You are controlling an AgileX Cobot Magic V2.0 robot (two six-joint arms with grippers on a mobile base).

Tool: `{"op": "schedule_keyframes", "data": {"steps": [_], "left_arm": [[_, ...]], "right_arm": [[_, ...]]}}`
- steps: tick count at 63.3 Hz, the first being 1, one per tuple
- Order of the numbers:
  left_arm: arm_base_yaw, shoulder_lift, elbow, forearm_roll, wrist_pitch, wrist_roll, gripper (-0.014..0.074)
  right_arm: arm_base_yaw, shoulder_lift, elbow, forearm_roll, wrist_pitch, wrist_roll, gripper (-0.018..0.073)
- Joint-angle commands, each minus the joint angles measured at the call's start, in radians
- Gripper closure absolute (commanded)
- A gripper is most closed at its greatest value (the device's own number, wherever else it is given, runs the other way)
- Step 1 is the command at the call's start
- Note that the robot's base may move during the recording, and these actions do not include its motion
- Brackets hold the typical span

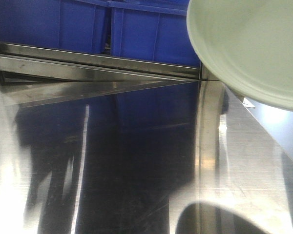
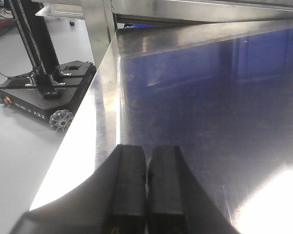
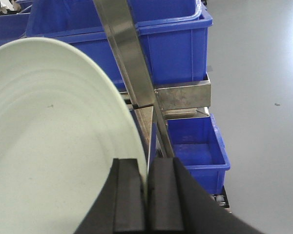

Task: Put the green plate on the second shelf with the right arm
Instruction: 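Raise the held plate high above the table with the right gripper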

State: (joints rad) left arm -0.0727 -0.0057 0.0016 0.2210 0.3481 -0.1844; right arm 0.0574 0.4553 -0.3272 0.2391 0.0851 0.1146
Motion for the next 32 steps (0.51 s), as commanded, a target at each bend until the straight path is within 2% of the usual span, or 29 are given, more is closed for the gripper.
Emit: {"op": "schedule_keyframes", "data": {"steps": [1,32], "left_arm": [[-0.004,-0.024,0.042,0.001,-0.061,-0.005,0.0472],[-0.004,-0.024,0.042,0.001,-0.061,-0.005,0.0472]], "right_arm": [[-0.007,0.000,-0.034,0.002,-0.117,-0.001,0.0505],[-0.007,0.000,-0.034,0.002,-0.117,-0.001,0.0505]]}}
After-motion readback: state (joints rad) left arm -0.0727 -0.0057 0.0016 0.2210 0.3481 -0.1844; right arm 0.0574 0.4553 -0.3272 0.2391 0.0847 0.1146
